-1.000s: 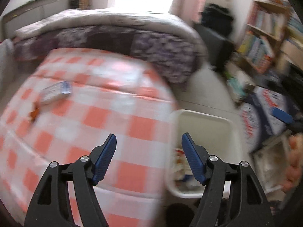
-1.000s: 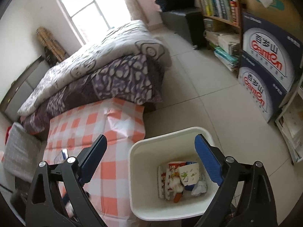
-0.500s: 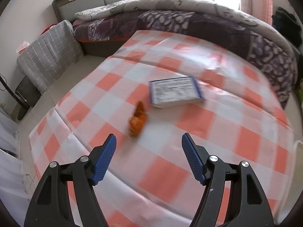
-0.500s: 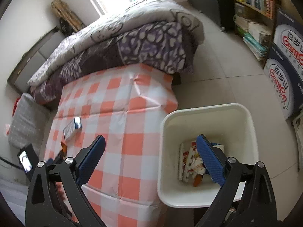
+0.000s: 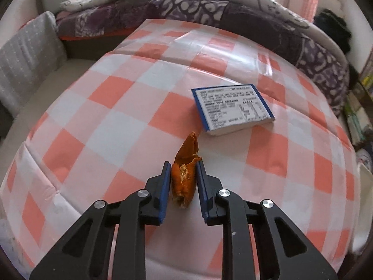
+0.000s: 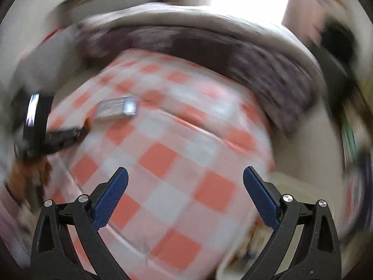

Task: Collect trash
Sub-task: 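Grasp the small orange wrapper with the left tool, then grasp the blue-and-white box with the right tool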

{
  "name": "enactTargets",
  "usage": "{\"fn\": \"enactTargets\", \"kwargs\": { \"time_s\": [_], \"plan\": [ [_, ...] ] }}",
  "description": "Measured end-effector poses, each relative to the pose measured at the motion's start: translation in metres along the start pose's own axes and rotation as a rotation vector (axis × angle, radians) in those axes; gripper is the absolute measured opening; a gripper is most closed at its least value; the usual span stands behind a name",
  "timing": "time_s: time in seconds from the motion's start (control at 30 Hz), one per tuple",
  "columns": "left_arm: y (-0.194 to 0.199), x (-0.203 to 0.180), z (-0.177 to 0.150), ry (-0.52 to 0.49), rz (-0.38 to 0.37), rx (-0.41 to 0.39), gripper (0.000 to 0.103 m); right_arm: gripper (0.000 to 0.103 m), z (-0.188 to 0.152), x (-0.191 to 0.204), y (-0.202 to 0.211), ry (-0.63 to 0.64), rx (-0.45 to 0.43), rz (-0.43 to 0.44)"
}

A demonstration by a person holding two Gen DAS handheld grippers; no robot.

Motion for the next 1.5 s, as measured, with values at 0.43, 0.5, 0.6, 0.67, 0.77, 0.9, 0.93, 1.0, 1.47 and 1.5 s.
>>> {"fn": "enactTargets", "kwargs": {
  "time_s": [0.43, 0.5, 0.6, 0.67, 0.77, 0.9, 0.93, 1.0, 1.47, 1.5],
  "plan": [
    [0.040, 0.081, -0.040, 0.091, -0.088, -0.070, 0.018, 0.096, 0.083, 0.160, -0.166, 0.852, 0.053, 0.237],
    [0.040, 0.081, -0.043, 0.079, -0.093, -0.075, 0.018, 0.096, 0.081, 0.166, -0.183, 0.910, 0.101, 0.267],
    [0.040, 0.078, -0.043, 0.047, -0.085, -0.083, 0.018, 0.094, 0.088, 0.166, -0.196, 0.889, 0.165, 0.349],
    [0.040, 0.078, -0.044, 0.038, -0.078, -0.089, 0.018, 0.072, 0.089, 0.161, -0.198, 0.814, 0.234, 0.429],
    [0.039, 0.076, -0.044, 0.026, -0.053, -0.091, 0.018, 0.065, 0.083, 0.154, -0.192, 0.743, 0.219, 0.444],
    [0.037, 0.068, -0.043, -0.017, 0.001, -0.078, 0.020, 0.058, 0.068, 0.146, -0.175, 0.626, 0.173, 0.395],
    [0.036, 0.068, -0.043, -0.018, 0.012, -0.071, 0.021, 0.057, 0.061, 0.144, -0.168, 0.582, 0.161, 0.367],
    [0.036, 0.069, -0.043, 0.000, 0.027, -0.064, 0.021, 0.057, 0.050, 0.139, -0.159, 0.510, 0.151, 0.315],
    [0.145, 0.015, -0.043, -0.025, 0.139, -0.070, 0.015, 0.057, 0.014, 0.072, -0.015, 0.101, 0.118, 0.183],
    [0.160, 0.012, -0.043, -0.016, 0.142, -0.084, 0.015, 0.057, 0.018, 0.071, -0.005, 0.092, 0.106, 0.184]
  ]
}}
Point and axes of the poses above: each gripper's, at about its wrist camera, not at the fingertips, and y roughly against the way its jaws point, x to its left, z to its top, the point moved 7 cm from there along -y, roughly the way its jaws point, and after that the axes turned 1 degree about -x, right-handed, at the moved point
